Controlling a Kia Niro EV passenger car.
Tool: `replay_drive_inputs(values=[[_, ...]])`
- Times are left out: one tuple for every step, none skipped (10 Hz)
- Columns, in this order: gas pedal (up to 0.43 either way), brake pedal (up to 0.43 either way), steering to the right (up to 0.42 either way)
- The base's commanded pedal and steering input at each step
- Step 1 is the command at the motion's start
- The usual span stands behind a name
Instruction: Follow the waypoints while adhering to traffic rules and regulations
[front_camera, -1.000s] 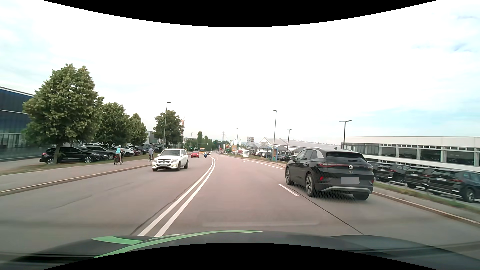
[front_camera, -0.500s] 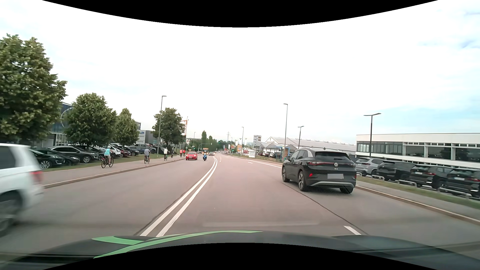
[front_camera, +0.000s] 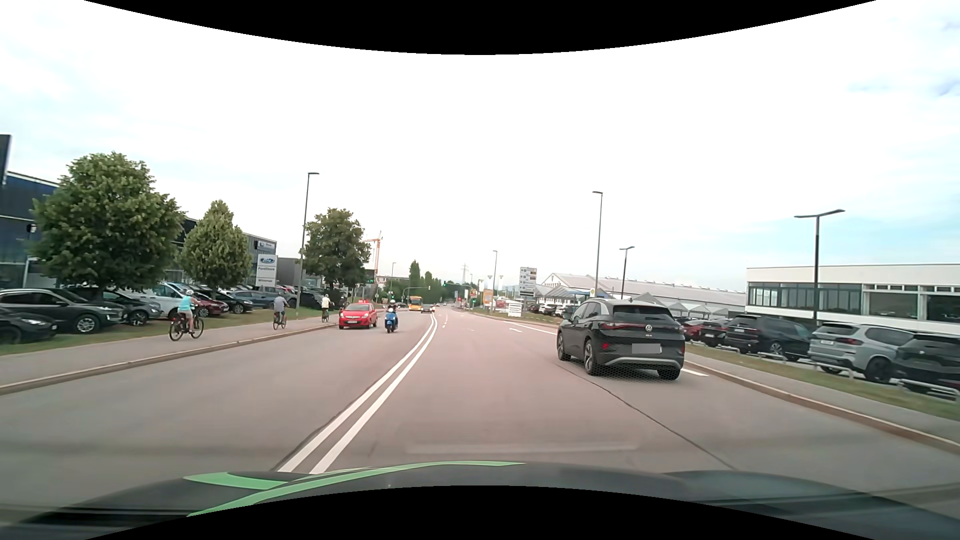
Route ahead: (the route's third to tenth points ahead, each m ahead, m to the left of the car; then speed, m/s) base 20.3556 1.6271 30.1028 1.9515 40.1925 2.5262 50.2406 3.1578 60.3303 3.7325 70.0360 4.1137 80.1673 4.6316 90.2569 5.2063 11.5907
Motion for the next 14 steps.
replay_drive_inputs(values=[[0.0,0.104,-0.012],[0.0,0.098,-0.012],[0.0,0.104,-0.011],[0.0,0.104,-0.011],[0.0,0.104,-0.011],[0.0,0.104,-0.01],[0.0,0.104,-0.009],[0.0,0.104,-0.009],[0.0,0.104,-0.009],[0.0,0.104,-0.009],[0.0,0.104,-0.009],[0.0,0.11,-0.008],[0.0,0.11,-0.008],[0.0,0.11,-0.007]])
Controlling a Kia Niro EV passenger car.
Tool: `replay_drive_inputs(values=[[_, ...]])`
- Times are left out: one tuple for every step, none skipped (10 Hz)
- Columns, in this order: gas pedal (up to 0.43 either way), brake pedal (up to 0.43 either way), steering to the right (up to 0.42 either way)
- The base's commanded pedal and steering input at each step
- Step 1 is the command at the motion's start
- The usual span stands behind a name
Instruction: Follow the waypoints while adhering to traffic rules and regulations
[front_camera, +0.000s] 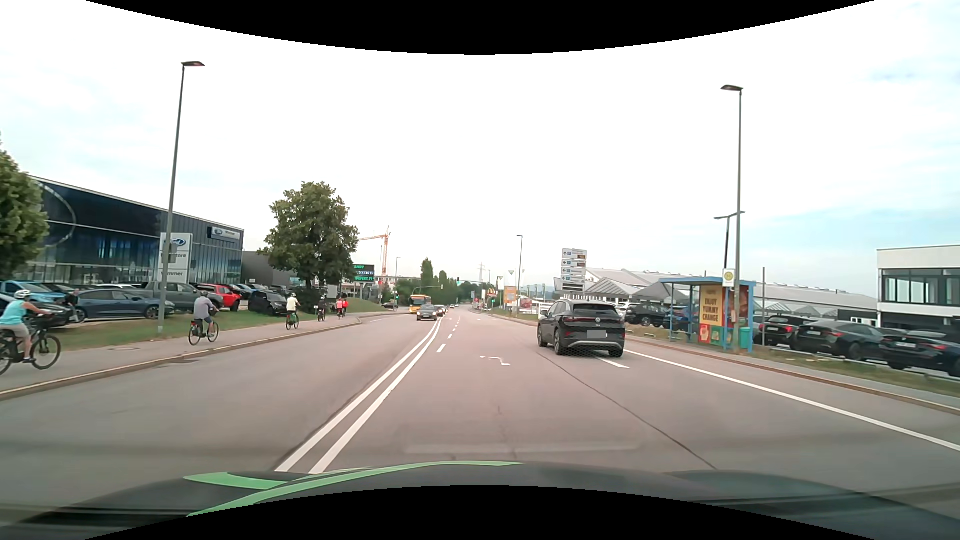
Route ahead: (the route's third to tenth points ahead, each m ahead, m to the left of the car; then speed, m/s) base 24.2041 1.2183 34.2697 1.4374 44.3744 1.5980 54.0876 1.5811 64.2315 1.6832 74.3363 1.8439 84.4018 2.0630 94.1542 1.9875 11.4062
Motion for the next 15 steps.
replay_drive_inputs(values=[[0.0,0.116,-0.005],[0.0,0.116,-0.005],[0.0,0.122,-0.005],[0.0,0.122,-0.004],[0.0,0.128,-0.004],[0.0,0.128,-0.005],[0.0,0.134,-0.005],[0.0,0.14,-0.004],[0.0,0.14,-0.004],[0.0,0.146,-0.004],[0.0,0.152,-0.005],[0.0,0.152,-0.005],[0.0,0.159,-0.005],[0.0,0.159,-0.005],[0.0,0.159,-0.006]])
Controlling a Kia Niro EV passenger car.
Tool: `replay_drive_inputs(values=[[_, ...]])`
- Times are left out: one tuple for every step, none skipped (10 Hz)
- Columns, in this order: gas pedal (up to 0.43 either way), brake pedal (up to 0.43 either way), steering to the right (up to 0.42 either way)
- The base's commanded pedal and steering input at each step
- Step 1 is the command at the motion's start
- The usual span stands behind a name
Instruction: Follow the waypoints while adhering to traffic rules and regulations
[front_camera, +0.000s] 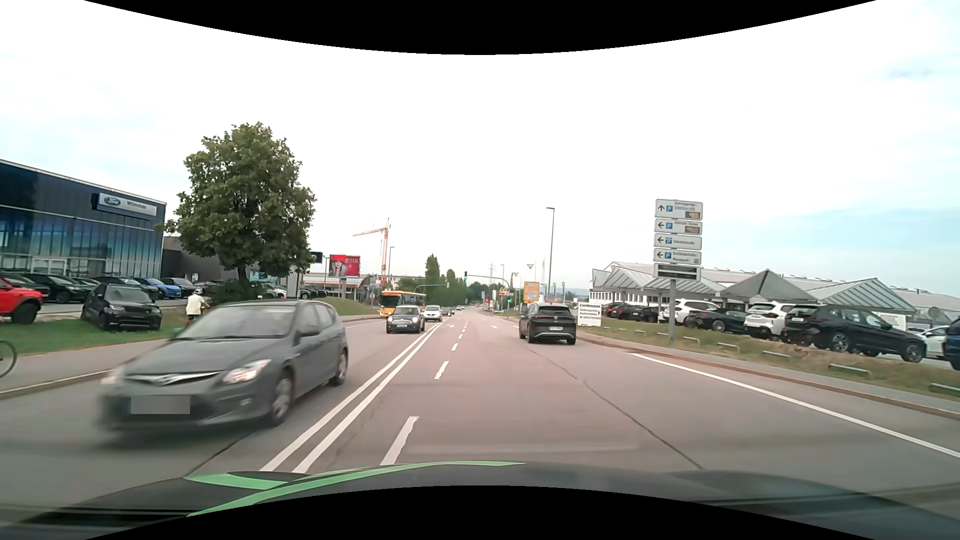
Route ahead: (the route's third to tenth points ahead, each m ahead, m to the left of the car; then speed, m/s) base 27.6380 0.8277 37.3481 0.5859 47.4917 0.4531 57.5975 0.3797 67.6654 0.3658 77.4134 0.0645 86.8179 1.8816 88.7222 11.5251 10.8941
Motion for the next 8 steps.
replay_drive_inputs(values=[[0.0,0.159,-0.006],[0.0,0.165,-0.006],[0.0,0.171,-0.006],[0.0,0.171,-0.007],[0.0,0.177,-0.008],[0.0,0.195,-0.008],[0.0,0.195,-0.01],[0.0,0.207,-0.011]])
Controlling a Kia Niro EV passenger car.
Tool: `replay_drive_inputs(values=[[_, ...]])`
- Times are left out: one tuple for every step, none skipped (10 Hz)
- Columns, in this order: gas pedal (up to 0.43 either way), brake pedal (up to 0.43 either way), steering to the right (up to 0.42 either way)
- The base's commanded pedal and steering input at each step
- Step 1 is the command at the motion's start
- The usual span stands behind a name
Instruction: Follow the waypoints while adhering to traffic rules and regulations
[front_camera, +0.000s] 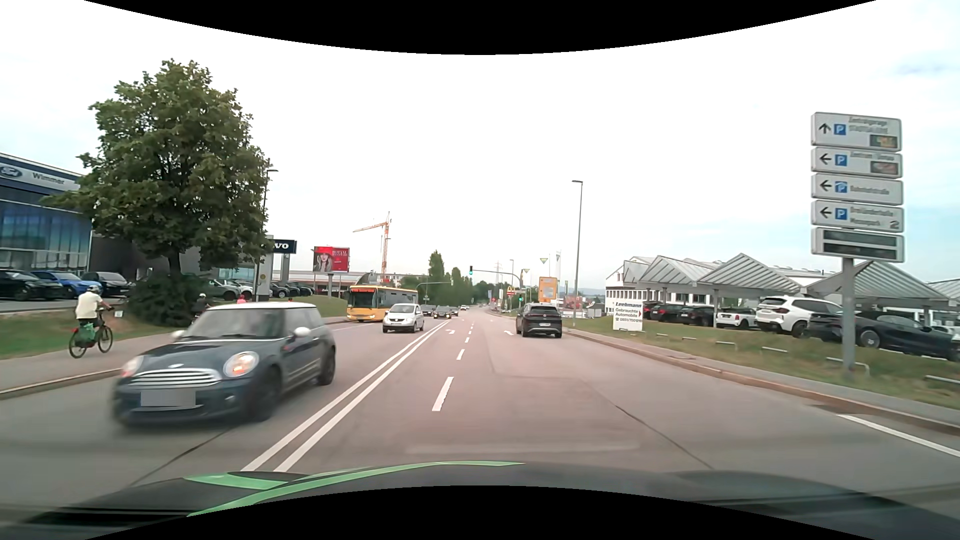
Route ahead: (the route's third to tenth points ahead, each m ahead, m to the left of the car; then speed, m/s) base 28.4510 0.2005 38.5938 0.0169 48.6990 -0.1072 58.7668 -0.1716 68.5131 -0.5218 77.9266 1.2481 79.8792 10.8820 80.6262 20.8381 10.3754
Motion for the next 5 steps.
replay_drive_inputs(values=[[0.0,0.207,-0.012],[0.0,0.207,-0.012],[0.0,0.207,-0.012],[0.0,0.207,-0.012],[0.0,0.207,-0.012]])
